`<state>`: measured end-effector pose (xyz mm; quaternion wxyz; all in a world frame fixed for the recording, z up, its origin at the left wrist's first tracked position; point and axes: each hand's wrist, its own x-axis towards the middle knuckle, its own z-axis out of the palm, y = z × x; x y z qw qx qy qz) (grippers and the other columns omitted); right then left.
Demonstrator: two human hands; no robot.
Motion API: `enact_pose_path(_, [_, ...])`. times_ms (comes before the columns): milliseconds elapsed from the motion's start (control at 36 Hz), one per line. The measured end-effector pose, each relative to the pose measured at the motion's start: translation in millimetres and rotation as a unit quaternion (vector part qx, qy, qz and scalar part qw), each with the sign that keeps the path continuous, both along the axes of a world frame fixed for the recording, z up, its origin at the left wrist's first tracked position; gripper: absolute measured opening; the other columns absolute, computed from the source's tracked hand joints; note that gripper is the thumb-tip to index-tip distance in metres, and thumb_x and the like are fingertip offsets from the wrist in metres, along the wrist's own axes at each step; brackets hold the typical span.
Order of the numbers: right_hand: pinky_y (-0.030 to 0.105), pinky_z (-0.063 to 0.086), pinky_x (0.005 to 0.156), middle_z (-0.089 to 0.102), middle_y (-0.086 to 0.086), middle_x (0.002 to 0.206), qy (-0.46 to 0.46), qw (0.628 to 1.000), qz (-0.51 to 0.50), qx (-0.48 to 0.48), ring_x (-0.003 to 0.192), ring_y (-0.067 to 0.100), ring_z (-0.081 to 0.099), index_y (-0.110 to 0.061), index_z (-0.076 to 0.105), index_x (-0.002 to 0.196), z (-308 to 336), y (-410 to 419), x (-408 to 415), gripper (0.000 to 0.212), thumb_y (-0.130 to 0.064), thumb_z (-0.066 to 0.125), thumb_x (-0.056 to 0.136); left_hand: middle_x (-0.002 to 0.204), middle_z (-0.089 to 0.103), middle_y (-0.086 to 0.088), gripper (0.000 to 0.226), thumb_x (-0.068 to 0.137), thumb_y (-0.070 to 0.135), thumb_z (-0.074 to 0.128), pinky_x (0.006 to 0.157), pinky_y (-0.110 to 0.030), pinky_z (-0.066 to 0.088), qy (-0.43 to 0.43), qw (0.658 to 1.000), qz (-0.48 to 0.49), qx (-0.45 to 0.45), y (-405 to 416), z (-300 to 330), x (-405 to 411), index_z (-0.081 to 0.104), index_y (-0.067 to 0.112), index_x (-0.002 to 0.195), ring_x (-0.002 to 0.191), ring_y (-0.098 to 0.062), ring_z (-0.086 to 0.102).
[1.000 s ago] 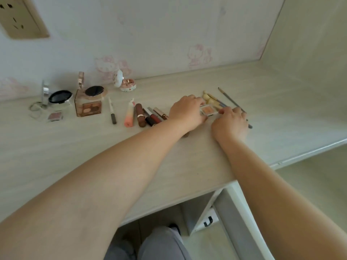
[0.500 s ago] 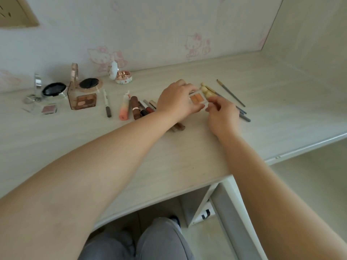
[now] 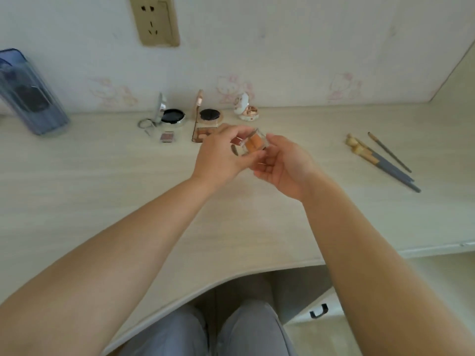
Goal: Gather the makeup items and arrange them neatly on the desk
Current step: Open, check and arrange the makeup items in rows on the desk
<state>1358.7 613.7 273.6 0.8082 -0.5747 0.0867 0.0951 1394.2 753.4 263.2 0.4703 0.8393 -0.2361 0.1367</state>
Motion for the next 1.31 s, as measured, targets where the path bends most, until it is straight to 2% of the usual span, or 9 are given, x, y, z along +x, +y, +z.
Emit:
enact_pose_path(139, [0.028, 0.057, 0.069, 0.064, 0.012, 0.092, 0.013, 0.999, 0.025, 0.043, 0.093, 0.025, 0.062, -0.004, 0.056, 0.115, -5, 44, 6, 0.029, -0.021, 0.042, 0.095, 0.100, 0.056, 0.019, 0.043, 0.070, 0.024, 0.079, 0.071, -0.019, 0.053, 0.018, 0.999, -0.014, -0.029, 49, -7, -5, 0.060, 0.037, 0.106, 0.092, 0.004, 0.056])
enact_pose_path(222, [0.033, 0.058, 0.067, 0.068, 0.016, 0.088, 0.021, 0.996, 0.018, 0.086, 0.085, 0.028, 0.068, -0.002, 0.035, 0.137, -10, 66, 5, 0.050, -0.015, 0.048, 0.090, 0.101, 0.056, 0.018, 0.046, 0.071, 0.019, 0.079, 0.072, -0.018, 0.053, 0.029, 0.999, -0.008, -0.040, 71, -17, -5, 0.062, 0.030, 0.112, 0.094, 0.008, 0.055])
enact_pose_path(278, [0.034, 0.056, 0.074, 0.067, 0.014, 0.079, 0.005, 0.995, 0.034, 0.089, 0.080, 0.028, 0.068, 0.002, 0.054, 0.107, -11, 76, 2, 0.022, -0.009, 0.041, 0.093, 0.106, 0.058, 0.012, 0.048, 0.071, 0.016, 0.079, 0.071, -0.015, 0.052, 0.040, 0.998, -0.012, -0.050, 80, -24, -5, 0.063, 0.024, 0.115, 0.096, 0.009, 0.055])
enact_pose_path(361, [0.034, 0.051, 0.085, 0.063, 0.012, 0.075, -0.003, 0.996, 0.024, 0.083, 0.076, 0.026, 0.063, 0.002, 0.051, 0.074, -17, 85, 0, 0.026, -0.005, 0.037, 0.094, 0.108, 0.058, 0.010, 0.050, 0.072, 0.016, 0.079, 0.070, -0.009, 0.050, 0.060, 0.996, -0.013, -0.066, 89, -32, -5, 0.062, 0.020, 0.118, 0.096, 0.013, 0.054])
enact_pose_path(528, [0.021, 0.057, 0.064, 0.062, 0.011, 0.089, 0.022, 0.999, 0.029, 0.030, 0.082, 0.019, 0.059, -0.003, 0.060, 0.091, -23, 87, 13, 0.023, -0.010, 0.039, 0.093, 0.112, 0.059, 0.010, 0.049, 0.072, 0.018, 0.079, 0.074, -0.010, 0.051, 0.081, 0.993, -0.027, -0.080, 95, -35, -2, 0.062, 0.020, 0.118, 0.101, 0.004, 0.057])
enact_pose_path(861, [0.019, 0.055, 0.061, 0.063, 0.011, 0.091, 0.025, 0.995, 0.028, 0.094, 0.076, 0.015, 0.060, -0.001, 0.060, 0.100, -31, 84, 14, 0.021, -0.008, 0.041, 0.094, 0.113, 0.060, 0.013, 0.053, 0.072, 0.019, 0.079, 0.083, 0.005, 0.034, 0.093, 0.993, -0.034, -0.066, 96, -37, 0, 0.061, 0.019, 0.122, 0.098, 0.013, 0.053])
enact_pose_path(972, [0.019, 0.054, 0.058, 0.063, 0.011, 0.091, 0.027, 0.996, 0.029, 0.075, 0.073, 0.014, 0.060, -0.002, 0.060, 0.100, -30, 85, 15, 0.020, -0.009, 0.042, 0.093, 0.118, 0.059, 0.006, 0.057, 0.072, 0.016, 0.079, 0.086, -0.001, 0.041, 0.081, 0.995, -0.041, -0.051, 97, -38, 1, 0.058, 0.018, 0.125, 0.105, 0.002, 0.054])
enact_pose_path(1167, [0.018, 0.054, 0.060, 0.063, 0.013, 0.092, 0.035, 0.999, 0.021, 0.033, 0.077, 0.017, 0.058, -0.002, 0.061, 0.099, -27, 87, 16, 0.018, -0.009, 0.045, 0.094, 0.115, 0.059, 0.003, 0.054, 0.073, 0.018, 0.078, 0.084, -0.030, 0.055, 0.016, 1.000, -0.012, -0.003, 95, -38, -4, 0.059, 0.019, 0.124, 0.107, -0.007, 0.057])
enact_pose_path(1306, [0.017, 0.050, 0.051, 0.063, 0.009, 0.082, 0.043, 0.998, 0.025, -0.046, 0.063, 0.013, 0.055, -0.006, 0.061, 0.088, -23, 91, 16, 0.018, -0.008, 0.043, 0.092, 0.115, 0.061, 0.001, 0.055, 0.069, 0.020, 0.081, 0.089, -0.029, 0.052, 0.044, 0.999, 0.005, -0.004, 94, -37, -5, 0.061, 0.016, 0.119, 0.104, -0.010, 0.059])
